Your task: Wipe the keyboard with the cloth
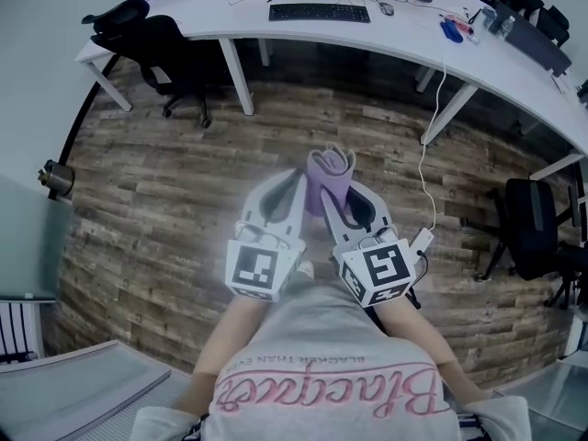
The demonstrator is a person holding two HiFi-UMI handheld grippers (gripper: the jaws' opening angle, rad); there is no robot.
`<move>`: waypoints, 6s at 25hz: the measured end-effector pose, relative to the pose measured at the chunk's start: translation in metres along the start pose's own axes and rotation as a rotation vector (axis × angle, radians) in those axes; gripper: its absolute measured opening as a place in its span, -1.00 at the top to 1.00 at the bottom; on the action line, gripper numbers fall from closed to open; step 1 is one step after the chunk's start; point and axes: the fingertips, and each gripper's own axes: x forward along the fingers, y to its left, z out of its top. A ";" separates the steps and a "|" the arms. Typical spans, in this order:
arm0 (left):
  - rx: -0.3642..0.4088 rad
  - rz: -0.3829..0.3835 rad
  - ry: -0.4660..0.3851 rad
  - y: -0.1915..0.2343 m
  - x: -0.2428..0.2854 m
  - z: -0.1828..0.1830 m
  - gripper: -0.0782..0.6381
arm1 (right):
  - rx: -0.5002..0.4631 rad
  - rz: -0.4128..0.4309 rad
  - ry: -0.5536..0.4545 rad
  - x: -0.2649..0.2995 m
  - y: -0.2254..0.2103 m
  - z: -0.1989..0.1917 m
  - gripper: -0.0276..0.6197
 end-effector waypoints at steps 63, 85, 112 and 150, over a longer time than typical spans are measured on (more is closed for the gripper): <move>-0.051 0.146 0.010 0.146 0.399 -0.026 0.77 | 0.040 0.142 0.032 0.294 -0.320 0.046 0.65; -0.053 0.184 -0.013 0.185 0.466 -0.034 0.77 | 0.046 0.178 0.012 0.359 -0.370 0.049 0.65; -0.084 0.126 0.015 0.403 0.585 -0.051 0.77 | 0.037 0.122 0.094 0.597 -0.384 0.059 0.65; -0.164 0.181 0.211 0.627 0.679 -0.162 0.77 | 0.010 0.108 0.322 0.872 -0.398 0.011 0.65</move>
